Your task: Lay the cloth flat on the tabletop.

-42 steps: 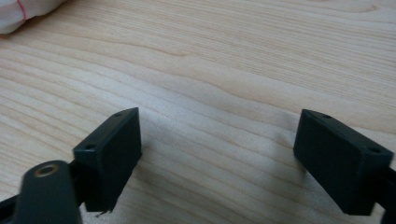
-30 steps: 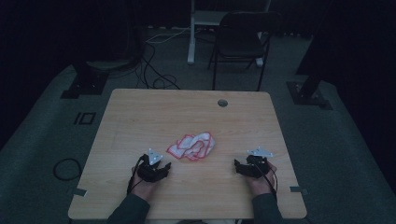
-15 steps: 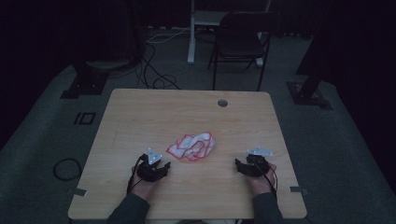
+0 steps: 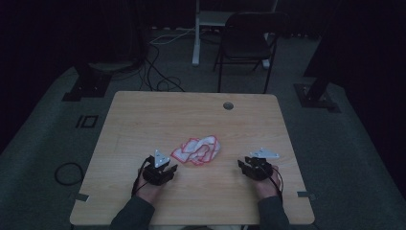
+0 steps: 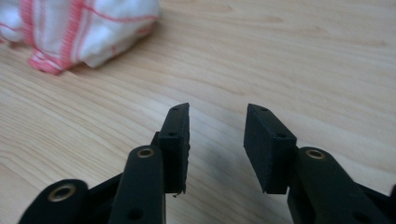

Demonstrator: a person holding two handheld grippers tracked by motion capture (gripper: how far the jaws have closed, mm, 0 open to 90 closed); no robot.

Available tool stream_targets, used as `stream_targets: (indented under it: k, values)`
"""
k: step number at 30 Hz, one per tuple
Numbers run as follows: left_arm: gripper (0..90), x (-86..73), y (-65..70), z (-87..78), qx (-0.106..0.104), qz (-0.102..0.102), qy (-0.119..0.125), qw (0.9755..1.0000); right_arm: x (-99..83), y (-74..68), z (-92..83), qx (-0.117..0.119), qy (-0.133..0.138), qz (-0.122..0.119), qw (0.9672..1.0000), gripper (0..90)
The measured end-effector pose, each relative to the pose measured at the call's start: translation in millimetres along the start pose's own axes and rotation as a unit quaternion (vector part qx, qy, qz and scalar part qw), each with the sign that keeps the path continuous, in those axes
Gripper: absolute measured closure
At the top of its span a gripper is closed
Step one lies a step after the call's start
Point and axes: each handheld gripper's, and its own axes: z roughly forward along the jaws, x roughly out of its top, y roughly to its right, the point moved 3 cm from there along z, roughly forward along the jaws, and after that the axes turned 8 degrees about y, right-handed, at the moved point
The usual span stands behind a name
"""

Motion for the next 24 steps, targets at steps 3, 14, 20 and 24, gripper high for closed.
stream_targets:
  k: [3, 14, 20, 24]
  values:
    - [60.0, 4.4, 1.9, 0.0, -0.002, 0.004, 0.003, 1.0000, 4.9, -5.4, 2.4, 0.009, 0.003, -0.002, 1.0000, 64.1]
    - [60.0, 10.4, 6.7, 3.1, -0.011, 0.013, 0.008, 0.9998, 22.9, -19.0, 11.0, 0.023, 0.014, -0.013, 0.9995, 67.2]
    - [60.0, 15.8, 11.0, 6.9, -0.016, 0.019, 0.009, 0.9997, 34.3, -25.1, 18.9, 0.029, 0.016, -0.021, 0.9992, 67.8]
    - [60.0, 18.5, 12.9, 10.6, -0.016, 0.023, 0.007, 0.9996, 40.5, -28.9, 21.4, 0.034, 0.022, -0.023, 0.9989, 67.8]
